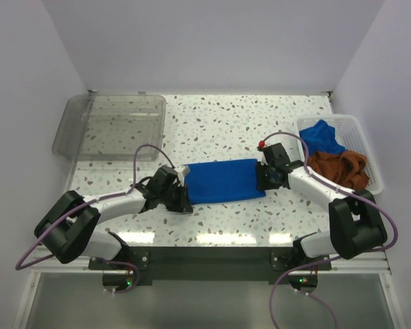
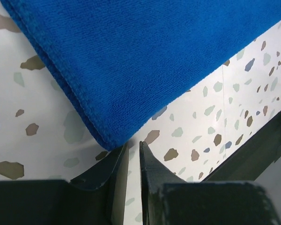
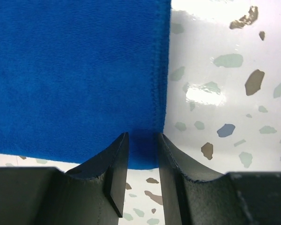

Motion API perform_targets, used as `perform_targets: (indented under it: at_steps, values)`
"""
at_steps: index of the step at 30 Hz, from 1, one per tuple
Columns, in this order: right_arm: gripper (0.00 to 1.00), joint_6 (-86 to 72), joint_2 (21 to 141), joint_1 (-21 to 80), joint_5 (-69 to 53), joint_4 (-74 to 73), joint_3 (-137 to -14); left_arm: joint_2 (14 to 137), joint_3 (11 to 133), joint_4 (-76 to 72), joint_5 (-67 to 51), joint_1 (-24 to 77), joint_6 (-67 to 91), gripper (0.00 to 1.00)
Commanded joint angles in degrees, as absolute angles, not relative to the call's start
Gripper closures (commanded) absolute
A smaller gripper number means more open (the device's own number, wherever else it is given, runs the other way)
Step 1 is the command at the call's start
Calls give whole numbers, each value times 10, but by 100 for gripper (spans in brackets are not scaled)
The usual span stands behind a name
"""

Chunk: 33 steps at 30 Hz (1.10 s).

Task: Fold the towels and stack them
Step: Fold the towel

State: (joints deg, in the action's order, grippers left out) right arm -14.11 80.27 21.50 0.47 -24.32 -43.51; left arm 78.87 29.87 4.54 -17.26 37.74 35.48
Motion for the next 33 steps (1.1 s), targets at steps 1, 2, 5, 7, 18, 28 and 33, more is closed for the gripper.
perform_targets:
  at_steps: [1,2,5,7,18,28,33]
  values:
    - [65,-165,798,194,2,-237,-422,763,287,24,-159,378,381,80]
    - [64,-164,793,193,2,-241,-421,744,292,29,-163,378,382,78]
    - [64,-161,788,193,-16,-245,-425,695,324,67,-149,378,392,71]
    - [64,-158,789,193,-17,-244,-426,676,350,102,-116,378,395,68]
    - [67,-153,817,192,-11,-257,-435,761,397,82,-73,377,381,71]
    - [68,-163,829,190,-1,-265,-428,763,288,63,-51,377,403,80]
    - [68,-167,813,188,25,-268,-429,742,277,59,-54,378,417,79]
